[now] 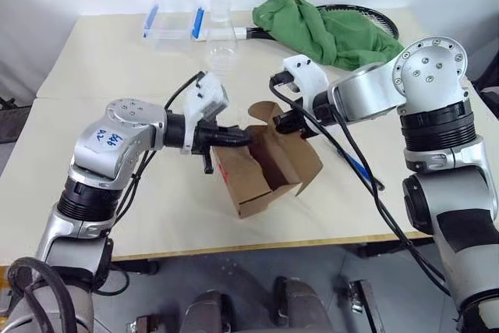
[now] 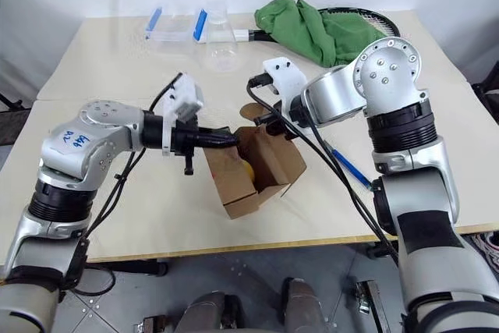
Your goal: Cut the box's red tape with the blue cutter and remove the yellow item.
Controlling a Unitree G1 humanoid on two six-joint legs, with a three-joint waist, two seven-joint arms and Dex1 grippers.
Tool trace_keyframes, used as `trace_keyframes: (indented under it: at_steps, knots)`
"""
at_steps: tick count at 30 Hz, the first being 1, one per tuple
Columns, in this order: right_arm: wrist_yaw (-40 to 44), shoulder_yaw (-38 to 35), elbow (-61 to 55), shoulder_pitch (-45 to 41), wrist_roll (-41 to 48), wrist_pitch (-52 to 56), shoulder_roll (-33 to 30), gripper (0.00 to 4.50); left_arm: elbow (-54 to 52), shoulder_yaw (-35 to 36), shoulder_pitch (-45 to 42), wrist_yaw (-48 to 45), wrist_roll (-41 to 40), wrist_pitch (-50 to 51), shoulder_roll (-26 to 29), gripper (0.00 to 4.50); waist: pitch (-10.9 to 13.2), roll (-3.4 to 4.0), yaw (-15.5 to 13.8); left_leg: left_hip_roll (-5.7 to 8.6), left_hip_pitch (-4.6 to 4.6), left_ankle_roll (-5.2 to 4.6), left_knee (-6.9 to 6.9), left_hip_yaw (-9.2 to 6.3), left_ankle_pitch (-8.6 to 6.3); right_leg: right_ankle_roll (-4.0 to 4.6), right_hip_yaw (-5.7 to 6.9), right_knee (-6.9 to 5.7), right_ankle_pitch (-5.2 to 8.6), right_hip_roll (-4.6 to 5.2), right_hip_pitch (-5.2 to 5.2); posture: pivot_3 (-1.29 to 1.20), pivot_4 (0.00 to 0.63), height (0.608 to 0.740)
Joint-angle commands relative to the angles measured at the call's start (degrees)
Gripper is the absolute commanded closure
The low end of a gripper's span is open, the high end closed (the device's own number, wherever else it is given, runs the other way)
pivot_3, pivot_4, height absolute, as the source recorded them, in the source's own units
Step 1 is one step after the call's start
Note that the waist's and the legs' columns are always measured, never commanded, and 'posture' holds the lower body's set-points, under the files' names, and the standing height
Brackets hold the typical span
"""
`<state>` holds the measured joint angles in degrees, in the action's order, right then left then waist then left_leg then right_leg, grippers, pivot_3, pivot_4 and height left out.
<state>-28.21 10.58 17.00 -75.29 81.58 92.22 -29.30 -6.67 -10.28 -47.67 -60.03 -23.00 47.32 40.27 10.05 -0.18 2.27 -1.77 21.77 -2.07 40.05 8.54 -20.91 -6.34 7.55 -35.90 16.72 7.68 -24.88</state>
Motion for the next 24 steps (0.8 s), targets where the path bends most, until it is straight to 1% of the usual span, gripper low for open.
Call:
trace_keyframes:
  at_steps: [1,6,13,17,21,24]
  knots:
    - [-1.04,-2.65,-1.07,-0.33,0.97,0.28,-0.62,4.47,-2.15,-1.5,0.27,-3.05,1.55,-2.52,3.18,4.5,0.0,0.0,-0.12,0.01,0.02,0.0,0.01,0.0,0.0,0.0,-0.01,0.0,0.0,0.02,-0.02,0.0,0.15,0.74]
    - [-1.68,-2.74,-1.28,-0.15,1.63,0.28,-0.51,4.47,-1.02,-5.87,1.78,-5.86,5.76,-6.33,6.14,4.5,0.0,0.0,-0.59,0.03,0.08,0.0,0.05,-0.03,0.0,0.0,0.01,0.01,0.0,0.04,-0.02,0.0,0.15,0.74]
    - [-2.31,-3.33,-1.03,-0.48,2.18,0.28,-1.0,4.47,-1.01,-8.18,4.43,-8.48,8.71,-8.81,9.49,4.5,-0.01,0.0,-0.54,0.0,0.1,0.0,0.08,-0.05,0.0,0.0,0.0,0.01,0.0,0.02,-0.02,0.0,0.15,0.74]
    - [-2.99,-4.14,-0.09,0.54,2.07,0.28,-2.11,4.47,-0.9,-9.5,7.1,-9.2,12.29,-10.88,12.78,4.5,-0.01,0.0,-0.65,0.02,0.08,-0.01,0.09,-0.05,0.0,0.0,-0.01,0.01,0.0,0.03,0.02,0.0,0.15,0.74]
    - [-3.09,-7.46,2.0,5.33,-1.64,0.28,-1.01,4.47,-0.26,-8.53,9.19,-7.62,13.17,-10.23,12.18,4.5,-0.1,0.03,-1.4,0.09,-0.29,-0.04,0.08,-0.1,0.0,0.0,-0.07,0.03,0.0,0.11,0.48,0.0,0.15,0.74]
    - [-3.27,-9.27,2.5,6.8,-3.21,0.28,-0.02,4.47,-0.22,-7.89,10.07,-6.9,13.86,-9.84,11.53,4.5,-0.02,-0.11,-1.67,0.09,0.01,-0.12,0.18,-0.05,0.05,-0.03,-0.11,0.09,-0.02,0.13,0.23,0.0,0.15,0.74]
